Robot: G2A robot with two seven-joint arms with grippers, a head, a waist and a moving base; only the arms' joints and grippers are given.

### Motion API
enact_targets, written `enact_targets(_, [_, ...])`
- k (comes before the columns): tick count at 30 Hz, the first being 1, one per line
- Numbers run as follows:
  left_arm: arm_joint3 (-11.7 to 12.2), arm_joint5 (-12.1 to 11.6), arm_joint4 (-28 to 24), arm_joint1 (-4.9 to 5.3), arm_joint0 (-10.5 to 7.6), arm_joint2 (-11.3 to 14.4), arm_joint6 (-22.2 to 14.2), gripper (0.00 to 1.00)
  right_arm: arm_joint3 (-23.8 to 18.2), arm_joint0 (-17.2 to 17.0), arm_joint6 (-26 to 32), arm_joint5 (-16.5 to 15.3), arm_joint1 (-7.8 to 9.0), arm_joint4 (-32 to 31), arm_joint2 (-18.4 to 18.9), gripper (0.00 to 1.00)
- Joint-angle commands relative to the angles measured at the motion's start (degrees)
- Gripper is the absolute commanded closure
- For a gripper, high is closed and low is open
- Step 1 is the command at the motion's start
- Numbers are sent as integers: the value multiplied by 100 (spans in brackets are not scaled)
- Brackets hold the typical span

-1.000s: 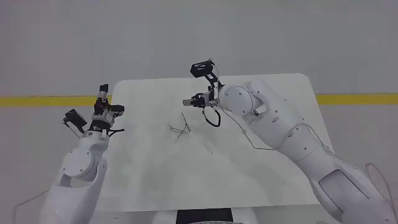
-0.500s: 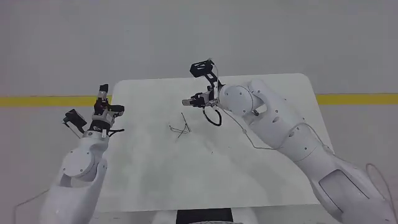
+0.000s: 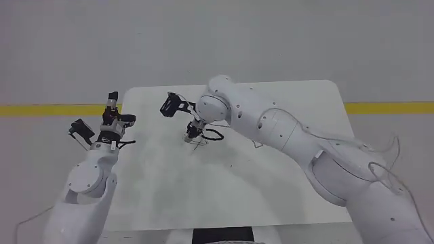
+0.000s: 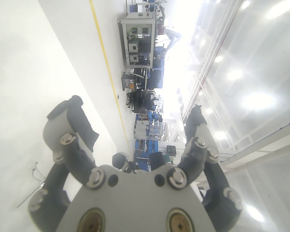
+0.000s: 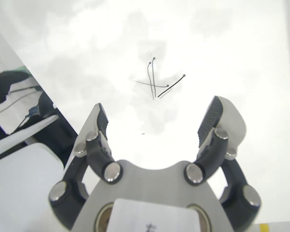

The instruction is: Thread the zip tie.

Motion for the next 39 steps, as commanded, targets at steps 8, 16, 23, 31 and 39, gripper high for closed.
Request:
enact_targets(8, [0,0,0,0,0,0,0,0,-47,-2,-18,22,16,-7,9,0])
enact_targets(16, [0,0,0,0,0,0,0,0,-10,-39,31,-338,-49,-95,-47,0])
enact_targets(23, [0,0,0,0,0,0,0,0,670,57,33,-553,-658,-32,-448,0])
enact_targets(31, [0,0,0,0,0,0,0,0,1758,-100,119,-553,-1367,50,-448,0])
enact_targets(39, [0,0,0,0,0,0,0,0,2730,-214,-297,-553,-1754,394,-448,0])
